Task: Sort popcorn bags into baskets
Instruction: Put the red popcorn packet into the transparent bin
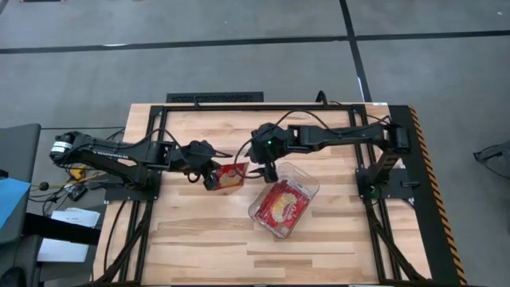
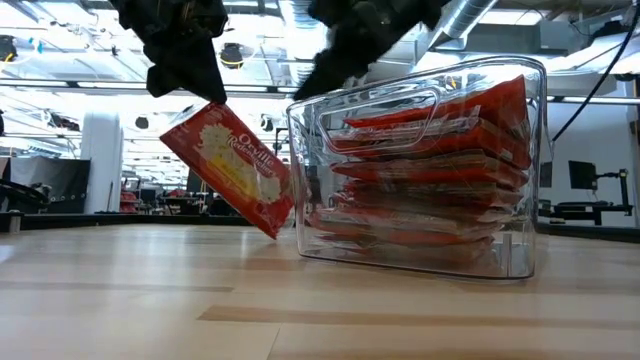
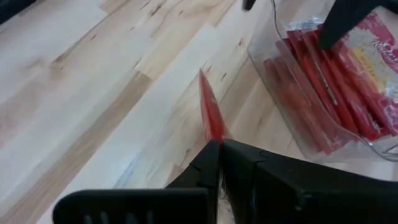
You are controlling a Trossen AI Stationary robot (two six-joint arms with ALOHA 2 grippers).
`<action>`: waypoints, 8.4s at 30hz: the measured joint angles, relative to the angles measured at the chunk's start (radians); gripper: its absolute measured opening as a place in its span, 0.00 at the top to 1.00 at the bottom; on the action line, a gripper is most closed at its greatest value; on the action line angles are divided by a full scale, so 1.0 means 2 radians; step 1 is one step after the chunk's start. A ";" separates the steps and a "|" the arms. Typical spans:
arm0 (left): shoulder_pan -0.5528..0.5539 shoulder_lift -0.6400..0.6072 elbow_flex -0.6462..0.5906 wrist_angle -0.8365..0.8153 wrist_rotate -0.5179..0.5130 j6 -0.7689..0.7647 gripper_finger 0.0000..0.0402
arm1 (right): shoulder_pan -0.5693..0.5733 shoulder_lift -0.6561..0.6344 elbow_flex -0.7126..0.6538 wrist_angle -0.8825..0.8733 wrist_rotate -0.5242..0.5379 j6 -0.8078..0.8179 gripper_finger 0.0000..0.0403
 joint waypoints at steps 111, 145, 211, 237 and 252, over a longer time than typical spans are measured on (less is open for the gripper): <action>-0.018 -0.046 0.094 0.256 -0.070 0.056 0.34 | -0.012 -0.172 0.043 0.080 0.082 0.250 0.97; -0.026 0.019 0.102 0.170 0.056 -0.165 0.99 | 0.026 -0.327 0.043 -0.147 0.155 0.267 0.57; -0.005 0.344 0.244 0.182 0.278 -0.197 0.75 | 0.141 -0.421 0.042 -0.284 0.292 0.320 0.71; -0.035 0.343 0.243 0.201 0.268 -0.212 0.58 | 0.141 -0.391 0.042 -0.289 0.290 0.320 0.71; 0.005 0.334 0.243 0.168 0.314 -0.186 0.58 | 0.179 -0.388 0.042 -0.287 0.289 0.325 0.70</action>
